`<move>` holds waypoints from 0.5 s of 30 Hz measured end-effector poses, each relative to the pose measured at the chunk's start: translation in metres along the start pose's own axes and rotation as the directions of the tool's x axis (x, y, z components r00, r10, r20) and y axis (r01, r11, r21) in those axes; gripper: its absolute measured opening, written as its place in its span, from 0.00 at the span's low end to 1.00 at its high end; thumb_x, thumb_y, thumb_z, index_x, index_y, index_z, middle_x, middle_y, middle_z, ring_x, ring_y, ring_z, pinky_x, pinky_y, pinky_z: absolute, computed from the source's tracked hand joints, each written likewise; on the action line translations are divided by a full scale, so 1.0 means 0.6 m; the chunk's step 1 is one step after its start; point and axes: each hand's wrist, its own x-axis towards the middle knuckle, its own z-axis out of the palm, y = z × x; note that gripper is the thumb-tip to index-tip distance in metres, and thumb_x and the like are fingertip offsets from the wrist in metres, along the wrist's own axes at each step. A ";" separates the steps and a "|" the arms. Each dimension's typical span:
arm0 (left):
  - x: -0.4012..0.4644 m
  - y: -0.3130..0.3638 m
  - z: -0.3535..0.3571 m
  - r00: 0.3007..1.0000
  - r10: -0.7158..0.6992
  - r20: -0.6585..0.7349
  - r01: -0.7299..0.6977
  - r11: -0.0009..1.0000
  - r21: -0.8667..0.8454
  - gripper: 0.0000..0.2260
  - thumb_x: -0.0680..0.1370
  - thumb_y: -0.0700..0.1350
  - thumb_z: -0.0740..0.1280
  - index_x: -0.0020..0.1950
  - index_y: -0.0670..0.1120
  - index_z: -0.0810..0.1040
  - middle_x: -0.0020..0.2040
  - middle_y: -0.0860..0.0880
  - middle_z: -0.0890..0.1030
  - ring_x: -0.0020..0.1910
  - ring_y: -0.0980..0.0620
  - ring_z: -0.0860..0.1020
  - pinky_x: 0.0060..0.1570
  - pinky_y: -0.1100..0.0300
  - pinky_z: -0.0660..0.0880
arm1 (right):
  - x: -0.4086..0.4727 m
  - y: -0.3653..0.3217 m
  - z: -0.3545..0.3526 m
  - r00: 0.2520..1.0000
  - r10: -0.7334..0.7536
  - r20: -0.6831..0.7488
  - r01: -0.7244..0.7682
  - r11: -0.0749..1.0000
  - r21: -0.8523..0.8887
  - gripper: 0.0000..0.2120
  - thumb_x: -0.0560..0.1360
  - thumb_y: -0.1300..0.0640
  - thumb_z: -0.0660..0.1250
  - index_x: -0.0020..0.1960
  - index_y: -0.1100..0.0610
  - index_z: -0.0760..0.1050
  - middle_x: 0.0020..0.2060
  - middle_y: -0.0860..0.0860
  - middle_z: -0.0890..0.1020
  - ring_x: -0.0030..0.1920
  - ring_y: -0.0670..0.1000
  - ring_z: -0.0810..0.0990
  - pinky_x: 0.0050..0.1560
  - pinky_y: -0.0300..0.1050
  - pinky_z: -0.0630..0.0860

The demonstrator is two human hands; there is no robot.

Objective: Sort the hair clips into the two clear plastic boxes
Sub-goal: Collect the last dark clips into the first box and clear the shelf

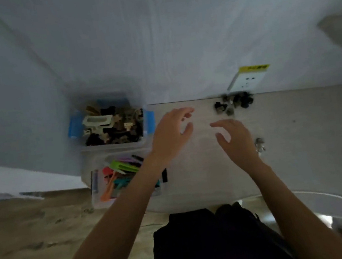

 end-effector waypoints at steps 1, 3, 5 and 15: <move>0.008 -0.002 0.024 0.998 -0.016 0.067 0.015 1.000 0.006 0.17 0.75 0.45 0.65 0.64 0.48 0.72 0.56 0.48 0.77 0.53 0.53 0.75 0.51 0.55 0.75 | -0.013 0.028 -0.010 0.998 0.068 0.008 -0.067 0.997 -0.038 0.14 0.73 0.65 0.65 0.57 0.55 0.76 0.54 0.55 0.79 0.56 0.58 0.75 0.56 0.40 0.66; 0.027 -0.001 0.076 0.978 -0.063 0.200 0.052 0.997 0.060 0.24 0.73 0.45 0.68 0.69 0.47 0.67 0.63 0.45 0.72 0.60 0.47 0.72 0.57 0.50 0.73 | -0.039 0.095 -0.030 0.976 0.220 0.013 -0.216 0.968 -0.124 0.18 0.70 0.63 0.68 0.59 0.56 0.75 0.56 0.58 0.79 0.57 0.61 0.75 0.60 0.50 0.68; 0.048 0.001 0.120 0.942 -0.141 0.305 0.098 0.984 0.151 0.31 0.72 0.48 0.70 0.72 0.48 0.61 0.69 0.43 0.65 0.67 0.44 0.65 0.64 0.49 0.68 | -0.061 0.152 -0.046 0.932 0.360 0.046 -0.348 0.922 -0.166 0.26 0.67 0.59 0.73 0.64 0.57 0.72 0.58 0.60 0.77 0.59 0.63 0.73 0.61 0.54 0.68; 0.103 0.033 0.255 0.914 -0.337 0.226 0.267 0.919 0.290 0.50 0.64 0.59 0.75 0.76 0.49 0.48 0.76 0.44 0.49 0.73 0.41 0.51 0.66 0.45 0.63 | -0.030 0.231 -0.058 0.902 0.364 0.232 -0.364 0.930 -0.045 0.23 0.70 0.58 0.70 0.64 0.58 0.71 0.62 0.60 0.68 0.59 0.62 0.72 0.59 0.53 0.71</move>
